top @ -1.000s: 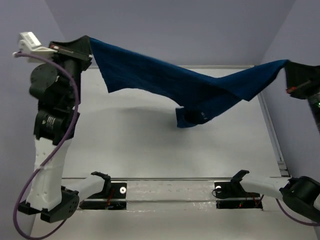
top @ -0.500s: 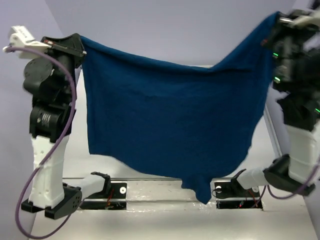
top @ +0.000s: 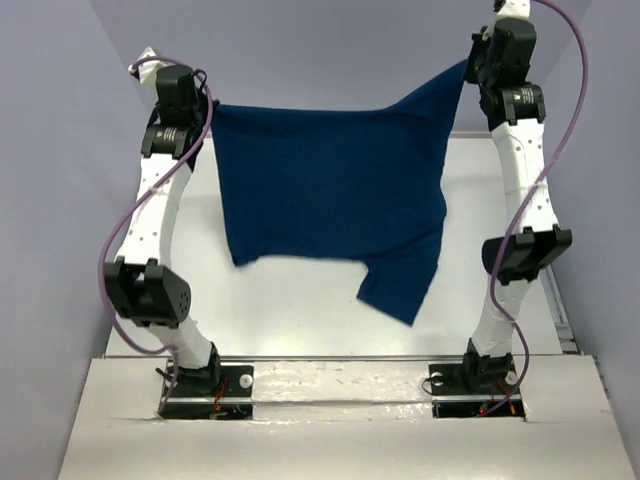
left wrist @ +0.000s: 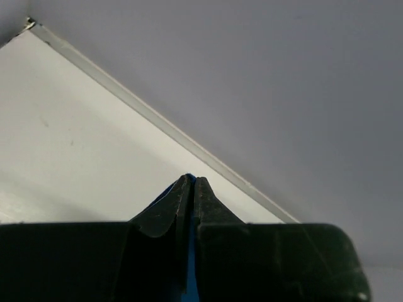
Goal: Fold and stack the t-shirts
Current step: Flatten the tshirt out
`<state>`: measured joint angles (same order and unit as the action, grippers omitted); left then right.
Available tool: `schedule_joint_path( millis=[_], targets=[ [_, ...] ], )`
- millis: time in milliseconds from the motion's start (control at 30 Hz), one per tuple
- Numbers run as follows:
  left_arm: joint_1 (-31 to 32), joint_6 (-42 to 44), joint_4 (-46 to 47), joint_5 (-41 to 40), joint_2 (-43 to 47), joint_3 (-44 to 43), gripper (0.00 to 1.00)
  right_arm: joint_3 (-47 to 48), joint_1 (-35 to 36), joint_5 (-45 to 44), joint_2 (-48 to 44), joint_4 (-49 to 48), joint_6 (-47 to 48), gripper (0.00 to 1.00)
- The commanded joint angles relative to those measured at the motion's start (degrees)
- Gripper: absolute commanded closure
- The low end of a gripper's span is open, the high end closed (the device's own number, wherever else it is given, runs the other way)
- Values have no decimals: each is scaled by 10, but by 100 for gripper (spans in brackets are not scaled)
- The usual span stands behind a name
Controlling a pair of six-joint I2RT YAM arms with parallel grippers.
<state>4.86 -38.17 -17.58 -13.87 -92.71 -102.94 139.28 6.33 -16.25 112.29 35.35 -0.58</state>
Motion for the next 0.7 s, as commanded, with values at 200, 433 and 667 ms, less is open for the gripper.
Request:
schedule_joint_path(
  millis=[200, 433, 667],
  targets=[
    [-26, -13, 66, 31, -66, -332, 100, 166, -45, 77, -40, -166, -82, 100],
    [-63, -8, 123, 59, -9, -193, 100, 71, -45, 151, -99, -171, -79, 100],
    [-81, 21, 220, 46, 132, 153, 100, -483, -45, 195, -336, -262, -94, 100]
  ],
)
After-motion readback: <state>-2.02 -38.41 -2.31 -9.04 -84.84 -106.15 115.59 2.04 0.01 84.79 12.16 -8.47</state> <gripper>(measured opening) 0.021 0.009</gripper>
